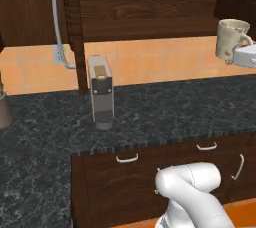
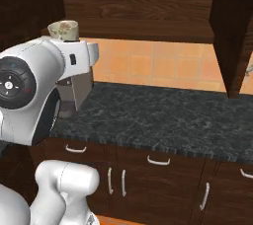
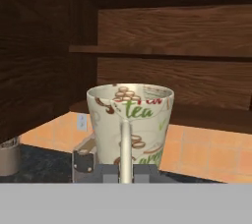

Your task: Gather all objects into one cabinet and sort the glasses and bowls to opposite sides.

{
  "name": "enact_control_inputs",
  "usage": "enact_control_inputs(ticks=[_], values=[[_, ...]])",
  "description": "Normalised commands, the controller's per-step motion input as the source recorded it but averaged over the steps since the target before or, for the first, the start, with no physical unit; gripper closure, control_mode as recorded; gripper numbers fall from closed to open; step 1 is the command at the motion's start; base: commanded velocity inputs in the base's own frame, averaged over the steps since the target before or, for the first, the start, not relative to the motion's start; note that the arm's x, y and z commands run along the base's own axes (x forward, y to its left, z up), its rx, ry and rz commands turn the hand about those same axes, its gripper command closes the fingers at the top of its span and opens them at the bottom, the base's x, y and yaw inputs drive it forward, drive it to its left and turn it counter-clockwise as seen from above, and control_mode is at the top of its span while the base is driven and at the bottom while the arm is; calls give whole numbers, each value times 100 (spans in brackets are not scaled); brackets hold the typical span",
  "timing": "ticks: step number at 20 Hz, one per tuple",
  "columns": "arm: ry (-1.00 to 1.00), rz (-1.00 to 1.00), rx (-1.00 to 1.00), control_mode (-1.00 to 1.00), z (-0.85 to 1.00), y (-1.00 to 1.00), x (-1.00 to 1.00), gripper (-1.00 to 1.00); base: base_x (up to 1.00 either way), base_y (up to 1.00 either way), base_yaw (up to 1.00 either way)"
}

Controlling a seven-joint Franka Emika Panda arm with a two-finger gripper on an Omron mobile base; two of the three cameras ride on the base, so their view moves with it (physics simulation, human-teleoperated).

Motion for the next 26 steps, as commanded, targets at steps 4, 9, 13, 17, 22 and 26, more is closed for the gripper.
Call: enact_control_inputs(ticks=[4,9,13,17,22,26], values=[[0,0,0,100,0,0,0,100,-100,67,0],[0,0,0,100,0,0,0,100,-100,55,12],[0,0,0,100,0,0,0,100,-95,8,34],[0,0,0,100,0,0,0,100,-63,0,46],[0,0,0,100,0,0,0,100,-44,5,50],[0,0,0,100,0,0,0,100,-76,8,42]])
